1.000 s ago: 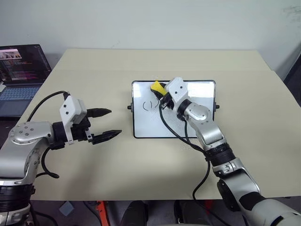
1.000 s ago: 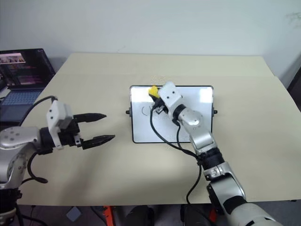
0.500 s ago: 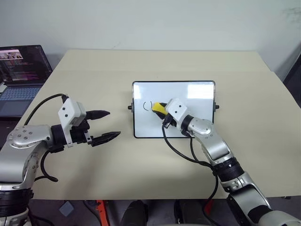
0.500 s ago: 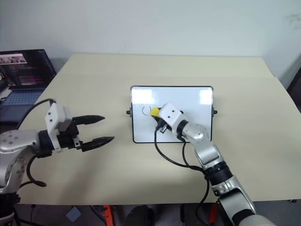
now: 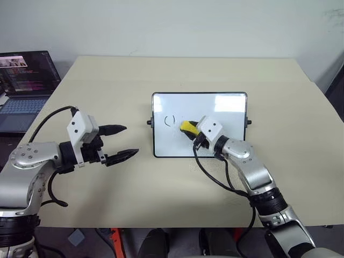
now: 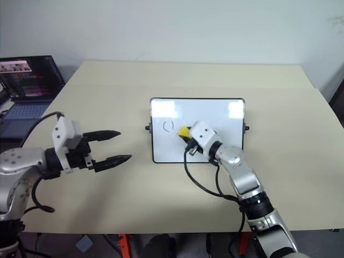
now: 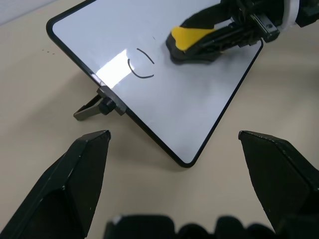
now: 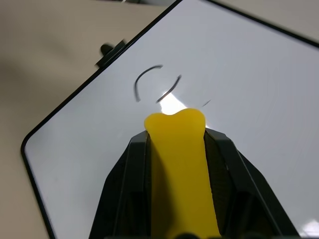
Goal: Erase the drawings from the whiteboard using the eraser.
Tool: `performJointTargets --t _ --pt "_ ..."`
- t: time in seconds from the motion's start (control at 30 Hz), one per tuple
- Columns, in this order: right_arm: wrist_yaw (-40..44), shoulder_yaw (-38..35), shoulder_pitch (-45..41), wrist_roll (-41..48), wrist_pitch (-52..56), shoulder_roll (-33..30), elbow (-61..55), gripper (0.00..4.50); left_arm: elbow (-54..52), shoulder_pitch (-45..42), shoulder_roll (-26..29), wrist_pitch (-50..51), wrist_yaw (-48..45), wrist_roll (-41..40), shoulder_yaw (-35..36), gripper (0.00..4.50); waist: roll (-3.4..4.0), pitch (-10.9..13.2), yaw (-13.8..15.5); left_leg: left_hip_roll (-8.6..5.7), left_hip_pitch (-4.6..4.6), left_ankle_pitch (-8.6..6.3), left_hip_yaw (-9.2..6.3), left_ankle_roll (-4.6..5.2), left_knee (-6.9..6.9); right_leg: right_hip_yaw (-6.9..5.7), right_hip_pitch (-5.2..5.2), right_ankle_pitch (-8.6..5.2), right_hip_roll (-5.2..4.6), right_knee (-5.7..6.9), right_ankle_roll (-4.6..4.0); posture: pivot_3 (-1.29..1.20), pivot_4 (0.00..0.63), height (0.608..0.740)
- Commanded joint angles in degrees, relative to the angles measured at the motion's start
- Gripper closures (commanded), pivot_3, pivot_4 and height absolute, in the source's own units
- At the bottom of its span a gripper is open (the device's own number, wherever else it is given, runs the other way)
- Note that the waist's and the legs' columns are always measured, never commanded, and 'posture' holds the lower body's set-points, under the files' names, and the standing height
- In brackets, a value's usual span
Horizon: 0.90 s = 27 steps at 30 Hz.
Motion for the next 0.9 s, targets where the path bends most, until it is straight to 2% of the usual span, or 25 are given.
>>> performJointTargets --t 0.03,0.37,0.63,0.9 --pt "-1.84 -2.75 -3.27 2.42 0.65 1.84 -4.3 3.32 -0.27 -1.11 -0.04 -0.76 -0.22 -0.71 0.13 0.0 0.0 0.0 -0.01 0.0 -0.01 0.0 0.0 0.0 -0.01 0.0 -0.02 0.0 0.0 0.0 0.0 0.0 0.15 0.74" --pt "-4.58 -3.03 -8.91 2.54 0.2 4.87 -1.54 3.32 -0.13 -1.03 0.33 -0.86 -0.61 -0.75 0.16 0.0 0.01 0.0 -0.06 0.0 -0.03 0.0 0.01 0.0 -0.03 0.02 -0.06 0.0 -0.01 0.0 0.0 0.0 0.15 0.74" --pt "-5.03 -1.46 -11.8 1.01 -4.37 6.25 6.99 3.32 -0.75 -0.73 0.47 -0.55 -0.53 -0.91 0.31 0.0 0.01 0.01 -0.14 0.0 -0.04 0.0 0.04 0.0 -0.04 0.03 -0.12 0.0 0.0 0.02 0.0 0.0 0.15 0.74" --pt "-5.76 0.51 -14.6 -1.9 -12.07 7.56 20.87 3.32 -1.32 -0.23 0.84 -0.17 -0.5 -1.08 0.78 0.0 0.02 0.01 -0.2 0.0 -0.06 0.0 0.07 0.0 -0.04 0.04 -0.16 0.0 0.0 0.03 -0.01 0.0 0.15 0.74"
